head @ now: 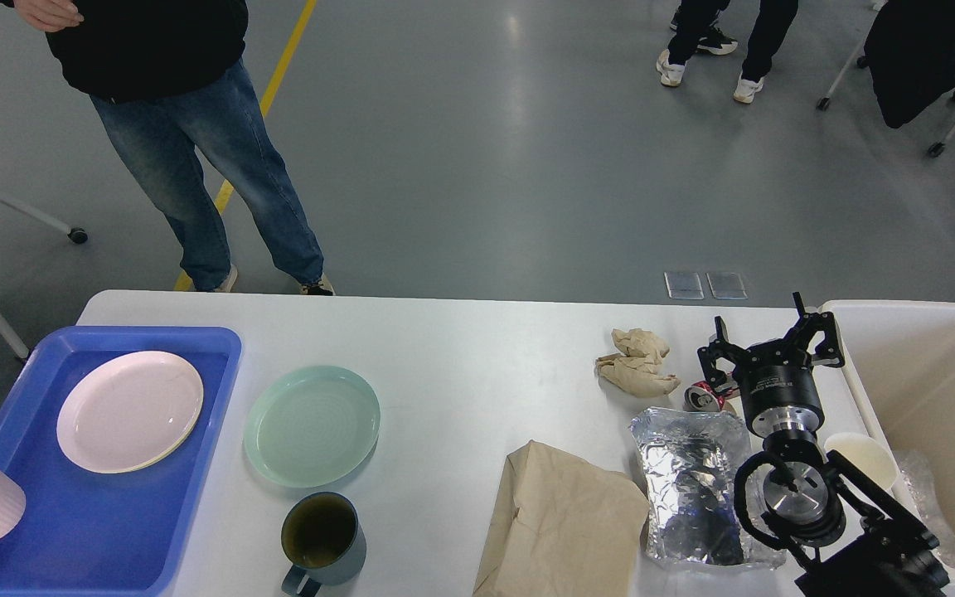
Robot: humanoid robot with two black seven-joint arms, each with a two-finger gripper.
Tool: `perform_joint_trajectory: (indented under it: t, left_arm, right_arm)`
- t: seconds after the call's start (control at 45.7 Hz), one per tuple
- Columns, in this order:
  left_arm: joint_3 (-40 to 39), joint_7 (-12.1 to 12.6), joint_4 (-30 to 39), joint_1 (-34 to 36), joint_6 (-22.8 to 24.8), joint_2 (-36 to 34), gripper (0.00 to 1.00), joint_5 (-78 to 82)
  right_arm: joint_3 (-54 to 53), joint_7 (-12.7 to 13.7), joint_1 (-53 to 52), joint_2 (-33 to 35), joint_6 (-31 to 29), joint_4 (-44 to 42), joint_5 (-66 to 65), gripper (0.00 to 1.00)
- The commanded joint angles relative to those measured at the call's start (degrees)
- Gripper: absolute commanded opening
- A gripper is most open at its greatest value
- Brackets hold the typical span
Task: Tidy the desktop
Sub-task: 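Open the left gripper and withdraw it from the pink mug, then move the left gripper over the green plate toward the dark green mug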
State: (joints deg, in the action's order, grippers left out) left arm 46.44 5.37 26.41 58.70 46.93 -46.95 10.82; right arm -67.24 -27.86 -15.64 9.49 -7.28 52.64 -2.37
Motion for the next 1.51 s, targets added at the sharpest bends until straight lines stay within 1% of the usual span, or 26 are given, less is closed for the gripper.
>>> perform_joint_trajectory:
  t: [0.0,0.066,0.087,0.197,0.284,0.35,0.415,0.459,0.59,0.7,0.765,0.853,0.94,1.028,1.137,1.203,1.29,1.377,1.487]
  left_arm:
    - [-0.47,0.08,1.10,-0.17,0.44,-0.16,0.04,-0.27]
    - [-0.47,-0.01,1.18,-0.26,0.35,-0.24,0.08,-0.53]
    - [-0.39,-0.01,1.10,-0.34,-0.17,-0.33,0.15,-0.54]
    - [-0.38,0.08,1.10,-0.43,-0.97,-0.33,0.36,-0.54]
    - [-0.30,-0.27,1.10,-0.43,-2.46,-0.42,0.58,-0.54]
    - [-0.30,-0.80,1.10,-0.35,-2.81,-0.51,0.67,-0.62]
    - [-0.38,-0.89,1.10,-0.34,-2.81,-0.51,0.83,-0.62]
    - [-0.38,-0.63,1.18,-0.26,-2.64,-0.51,0.88,-0.62]
    - [0.23,-0.19,3.37,1.58,-1.76,-1.47,0.93,-0.62]
    - [3.21,-0.27,7.50,7.55,-0.18,-6.21,0.95,-0.62]
    - [7.16,-0.62,11.01,13.08,0.61,-8.41,0.95,-0.62]
    - [14.36,-0.89,17.16,21.26,0.18,-10.79,0.95,-0.71]
    - [22.27,-0.98,21.83,28.38,0.09,-10.70,0.95,-0.80]
    - [29.04,-0.45,27.45,36.11,-0.09,-9.65,0.95,-0.80]
    - [37.66,-0.36,34.83,47.97,0.00,-4.74,0.95,-0.80]
    - [41.79,-0.89,39.05,55.00,0.09,-0.08,0.95,-0.97]
    - [45.92,-0.89,43.97,64.15,0.00,6.24,0.95,-3.43]
    - [48.30,-0.98,48.81,70.83,0.00,13.45,0.95,-8.43]
    - [48.40,-0.98,54.17,77.51,0.00,20.40,0.95,-13.45]
  right_arm:
    - [0.00,0.00,0.00,0.00,-0.01,0.00,0.00,1.00]
    - [0.00,0.00,0.00,0.00,-0.01,0.00,0.00,1.00]
    - [0.00,0.00,0.00,0.00,0.07,0.00,0.00,1.00]
    - [0.00,0.00,0.00,0.00,0.07,0.00,0.00,1.00]
    - [0.00,0.00,0.00,0.00,-0.01,0.00,0.00,1.00]
    - [0.00,0.00,0.00,0.00,-0.01,0.00,0.00,1.00]
    - [0.00,0.00,0.00,0.00,0.07,0.00,0.00,1.00]
    - [0.00,0.00,0.00,0.00,0.07,0.00,0.00,1.00]
    - [0.00,0.00,0.00,0.00,-0.01,0.00,0.00,1.00]
    - [0.00,0.00,0.00,0.00,-0.01,0.00,0.00,1.00]
    - [0.00,0.00,0.00,0.00,-0.01,0.00,0.00,1.00]
    - [0.00,0.00,0.00,0.00,-0.01,0.00,0.00,1.00]
    - [0.00,0.00,0.00,0.00,-0.01,0.00,0.00,1.00]
    - [0.00,0.00,0.00,0.00,-0.01,0.00,0.00,1.00]
    - [0.00,0.00,0.00,0.00,-0.01,0.00,0.00,1.00]
    - [0.00,0.00,0.00,0.00,-0.01,0.00,0.00,1.00]
    - [0.00,0.00,0.00,0.00,0.07,0.00,0.00,1.00]
    - [0.00,0.00,0.00,0.00,-0.01,0.00,0.00,1.00]
    - [0.00,0.00,0.00,0.00,0.07,0.00,0.00,1.00]
